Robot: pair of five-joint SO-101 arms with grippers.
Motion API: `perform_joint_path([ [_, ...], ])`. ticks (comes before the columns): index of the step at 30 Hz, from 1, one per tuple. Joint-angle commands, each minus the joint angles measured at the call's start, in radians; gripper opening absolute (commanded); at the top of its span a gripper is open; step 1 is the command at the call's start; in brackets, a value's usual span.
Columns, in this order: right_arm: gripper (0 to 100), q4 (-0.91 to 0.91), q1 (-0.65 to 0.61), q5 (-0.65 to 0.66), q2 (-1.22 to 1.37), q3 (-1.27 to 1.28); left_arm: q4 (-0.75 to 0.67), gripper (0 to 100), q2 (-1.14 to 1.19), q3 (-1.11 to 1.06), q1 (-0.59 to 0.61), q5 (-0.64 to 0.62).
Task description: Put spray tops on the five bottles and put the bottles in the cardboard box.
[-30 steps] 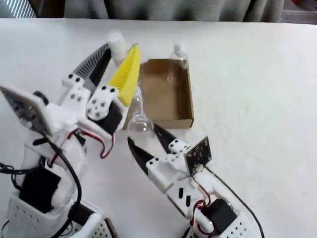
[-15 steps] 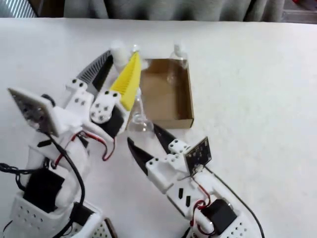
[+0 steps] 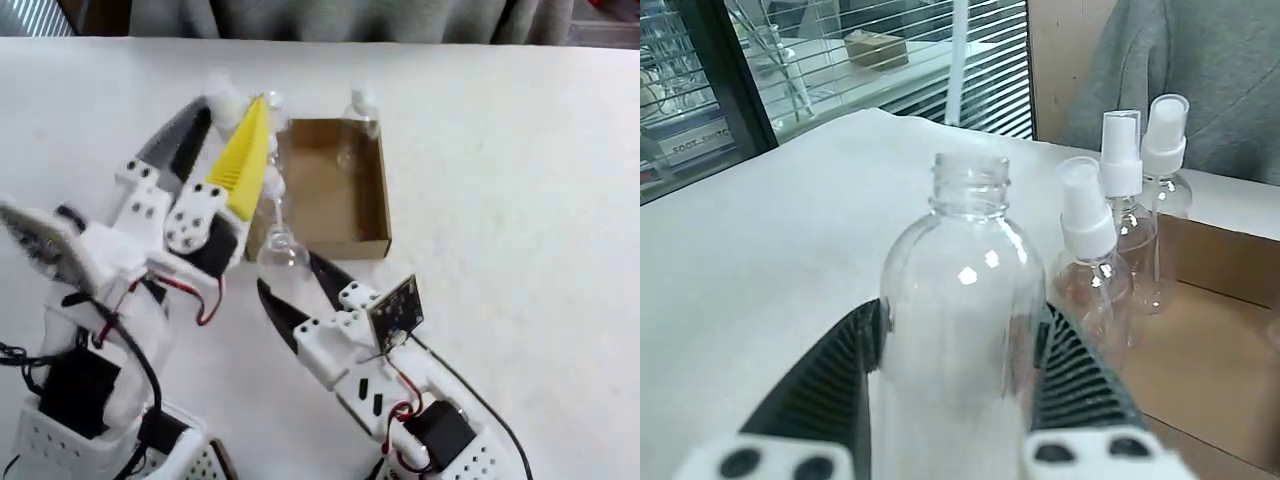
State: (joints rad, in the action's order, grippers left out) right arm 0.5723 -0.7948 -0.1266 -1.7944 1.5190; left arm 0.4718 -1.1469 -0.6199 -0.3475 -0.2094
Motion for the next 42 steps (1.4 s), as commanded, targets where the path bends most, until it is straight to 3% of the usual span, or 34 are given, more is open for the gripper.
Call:
perform_joint_path([
  [1, 1.5, -0.002, 0.01, -0.009, -0.012, -0.011, -0.035, 2, -0.028, 0.017, 0.013, -0.008],
  [25, 1.5, -0.004, 0.01, -0.009, -0.012, -0.012, 0.031, 2, -0.113, -0.216, 0.001, -0.009],
  [33, 1.5, -0.004, 0.008, -0.009, -0.012, -0.012, 0.032, 2, -0.217, -0.381, -0.148, -0.009],
  [42, 1.5, -0.004, 0.008, -0.009, -0.012, -0.012, 0.037, 2, -0.22, -0.393, -0.145, -0.009],
])
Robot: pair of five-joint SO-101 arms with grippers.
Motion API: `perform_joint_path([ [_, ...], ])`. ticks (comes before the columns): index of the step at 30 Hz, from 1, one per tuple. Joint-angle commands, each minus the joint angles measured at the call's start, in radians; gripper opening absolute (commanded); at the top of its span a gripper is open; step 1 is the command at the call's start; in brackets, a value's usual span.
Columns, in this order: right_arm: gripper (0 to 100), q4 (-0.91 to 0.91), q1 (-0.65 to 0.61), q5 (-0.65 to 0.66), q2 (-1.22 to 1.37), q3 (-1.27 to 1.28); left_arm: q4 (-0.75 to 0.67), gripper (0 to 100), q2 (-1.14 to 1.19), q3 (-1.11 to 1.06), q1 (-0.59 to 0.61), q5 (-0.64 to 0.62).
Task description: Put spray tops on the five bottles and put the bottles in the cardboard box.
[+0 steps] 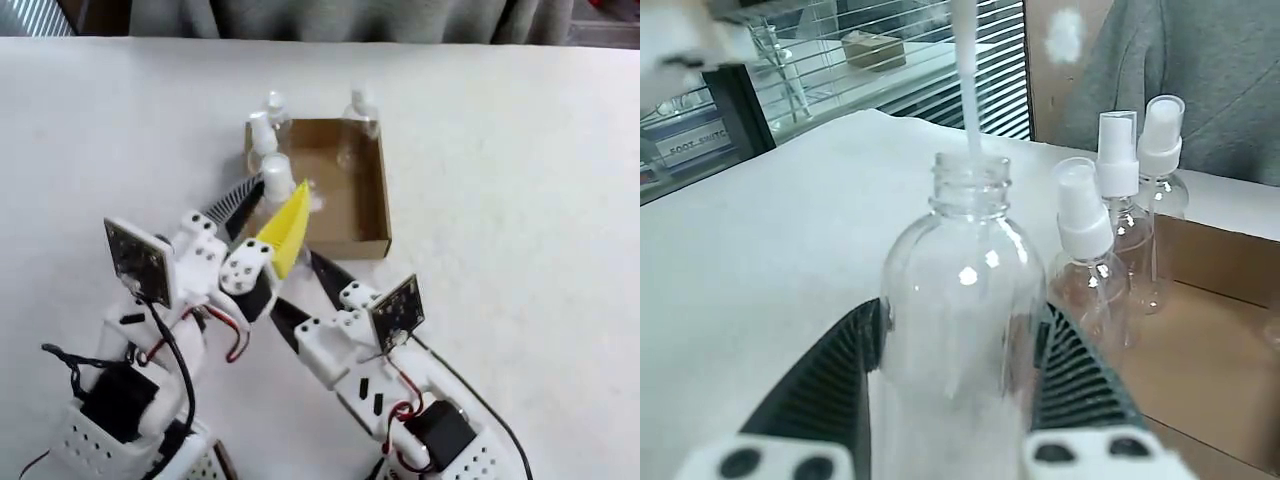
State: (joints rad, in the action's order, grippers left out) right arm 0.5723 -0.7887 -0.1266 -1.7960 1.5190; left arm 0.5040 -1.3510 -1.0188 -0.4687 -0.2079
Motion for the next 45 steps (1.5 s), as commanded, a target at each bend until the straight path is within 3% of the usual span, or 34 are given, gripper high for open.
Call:
perform_joint_path([
  [1, 1.5, -0.004, 0.002, -0.009, -0.01, -0.012, 0.005, 2, -0.016, 0.006, -0.024, -0.011],
  [5, 1.5, -0.004, 0.004, -0.009, -0.01, -0.012, 0.006, 4, -0.015, -0.008, -0.022, -0.011],
  [12, 1.5, -0.004, 0.004, -0.009, -0.01, -0.012, 0.072, 29, -0.018, -0.006, 0.036, -0.015],
  [22, 1.5, -0.004, 0.015, -0.009, -0.01, -0.011, 0.181, 29, -0.019, 0.094, 0.036, -0.011],
  [32, 1.5, -0.013, 0.226, -0.012, -0.01, -0.009, 0.479, 29, -0.021, 0.356, 0.028, -0.018],
  [38, 1.5, -0.148, 0.38, -0.011, -0.008, -0.012, 0.585, 29, -0.021, 0.374, 0.027, -0.061],
  [45, 1.5, -0.208, 0.389, -0.008, -0.002, -0.153, 0.669, 29, -0.174, 0.377, 0.027, -0.132],
])
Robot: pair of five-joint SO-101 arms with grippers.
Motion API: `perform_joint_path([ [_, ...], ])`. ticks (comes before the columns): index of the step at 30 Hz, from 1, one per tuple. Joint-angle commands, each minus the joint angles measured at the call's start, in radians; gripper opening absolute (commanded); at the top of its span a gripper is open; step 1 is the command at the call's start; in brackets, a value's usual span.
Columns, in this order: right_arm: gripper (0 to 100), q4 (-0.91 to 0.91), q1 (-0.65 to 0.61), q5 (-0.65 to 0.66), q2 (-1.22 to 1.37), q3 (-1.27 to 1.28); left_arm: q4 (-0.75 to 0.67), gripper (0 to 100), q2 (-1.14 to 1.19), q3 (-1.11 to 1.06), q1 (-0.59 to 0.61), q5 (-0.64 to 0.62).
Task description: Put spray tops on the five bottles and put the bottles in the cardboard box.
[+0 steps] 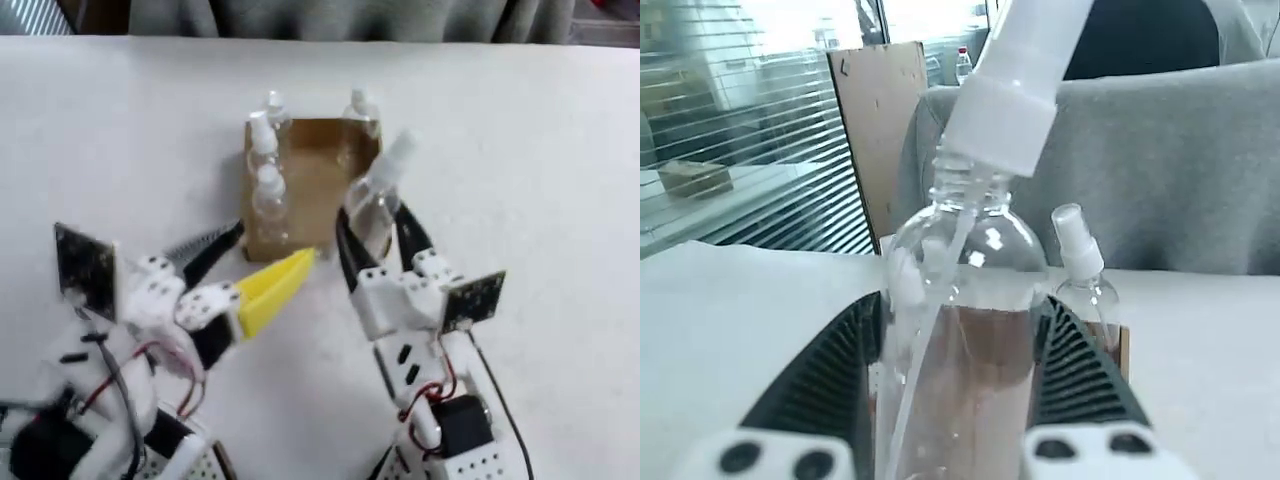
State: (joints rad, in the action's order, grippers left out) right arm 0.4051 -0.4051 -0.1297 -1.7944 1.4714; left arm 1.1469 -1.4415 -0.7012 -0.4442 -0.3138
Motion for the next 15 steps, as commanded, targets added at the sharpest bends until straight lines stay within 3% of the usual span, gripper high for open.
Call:
perform_joint_path([
  [1, 1.5, -0.053, -0.013, 0.0, -0.002, -0.13, 0.043, 29, -0.12, 0.058, 0.002, -0.026],
  [4, 1.5, -0.068, -0.099, 0.114, -0.002, -0.203, 0.081, 24, -0.219, 0.038, 0.002, -0.025],
  [8, 1.5, -0.067, -0.209, 0.173, 0.027, -0.288, 0.011, 1, -0.334, -0.069, 0.002, -0.018],
  [11, 1.5, -0.073, -0.217, 0.172, 0.13, -0.368, -0.077, 7, -0.4, -0.153, 0.005, -0.025],
  [15, 1.5, -0.073, -0.222, 0.17, 0.326, -0.522, -0.083, 1, -0.394, -0.201, 0.001, -0.025],
])
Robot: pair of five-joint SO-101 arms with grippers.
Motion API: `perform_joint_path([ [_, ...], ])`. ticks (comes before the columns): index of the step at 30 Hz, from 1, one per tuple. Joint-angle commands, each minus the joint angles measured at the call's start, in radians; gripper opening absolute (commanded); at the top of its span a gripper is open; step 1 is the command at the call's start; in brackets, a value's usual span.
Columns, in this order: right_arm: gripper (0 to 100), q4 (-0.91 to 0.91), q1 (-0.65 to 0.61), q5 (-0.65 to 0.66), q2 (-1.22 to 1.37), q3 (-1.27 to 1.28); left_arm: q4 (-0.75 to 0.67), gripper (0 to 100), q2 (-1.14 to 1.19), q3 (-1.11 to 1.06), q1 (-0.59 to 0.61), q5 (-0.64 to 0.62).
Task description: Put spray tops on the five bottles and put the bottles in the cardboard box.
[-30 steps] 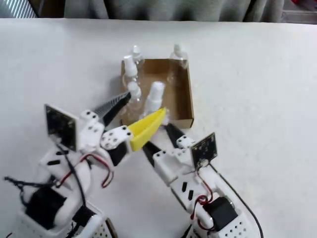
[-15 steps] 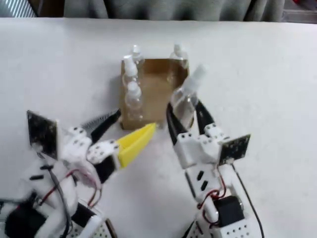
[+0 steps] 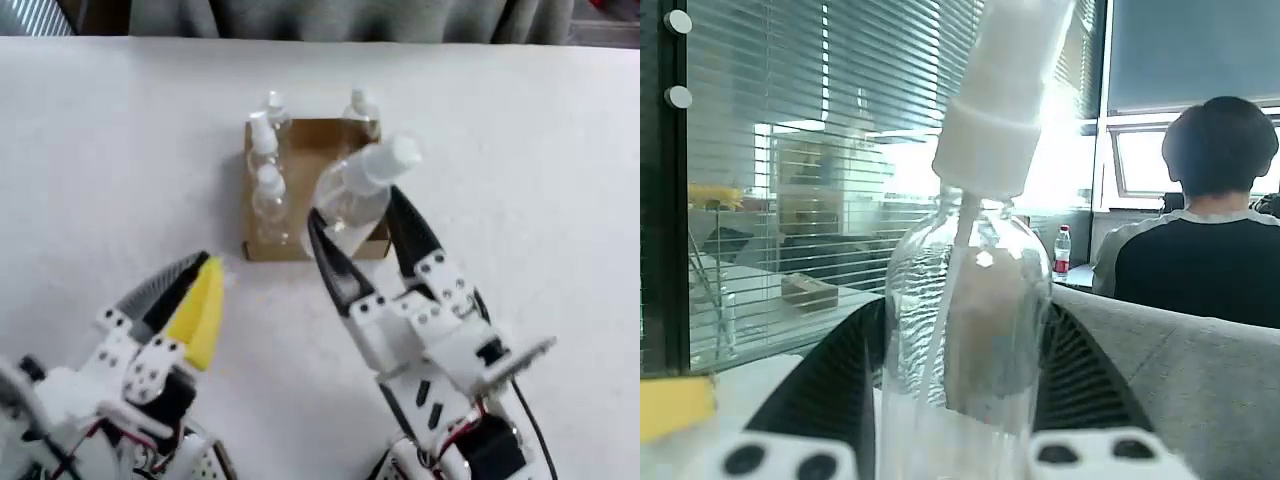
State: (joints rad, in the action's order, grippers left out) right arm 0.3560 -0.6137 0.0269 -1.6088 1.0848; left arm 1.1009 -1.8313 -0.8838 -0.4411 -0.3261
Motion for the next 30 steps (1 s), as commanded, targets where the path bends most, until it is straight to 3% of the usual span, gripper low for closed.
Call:
perform_joint_path([
  [1, 1.5, -0.024, -0.015, 0.014, 0.188, -0.176, -0.037, 2, -0.004, -0.029, -0.007, -0.012],
  [10, 1.5, -0.016, -0.061, -0.046, 0.404, -0.351, -0.044, 2, -0.004, -0.089, -0.191, -0.012],
  [15, 1.5, -0.015, -0.159, -0.069, 0.447, -0.348, -0.087, 2, -0.004, -0.143, -0.282, -0.008],
  [22, 1.5, 0.111, -0.259, -0.072, 0.456, -0.35, -0.149, 2, -0.004, -0.199, -0.288, -0.006],
  [30, 1.5, 0.286, -0.26, -0.072, 0.314, -0.348, -0.152, 2, -0.004, -0.203, -0.286, -0.006],
])
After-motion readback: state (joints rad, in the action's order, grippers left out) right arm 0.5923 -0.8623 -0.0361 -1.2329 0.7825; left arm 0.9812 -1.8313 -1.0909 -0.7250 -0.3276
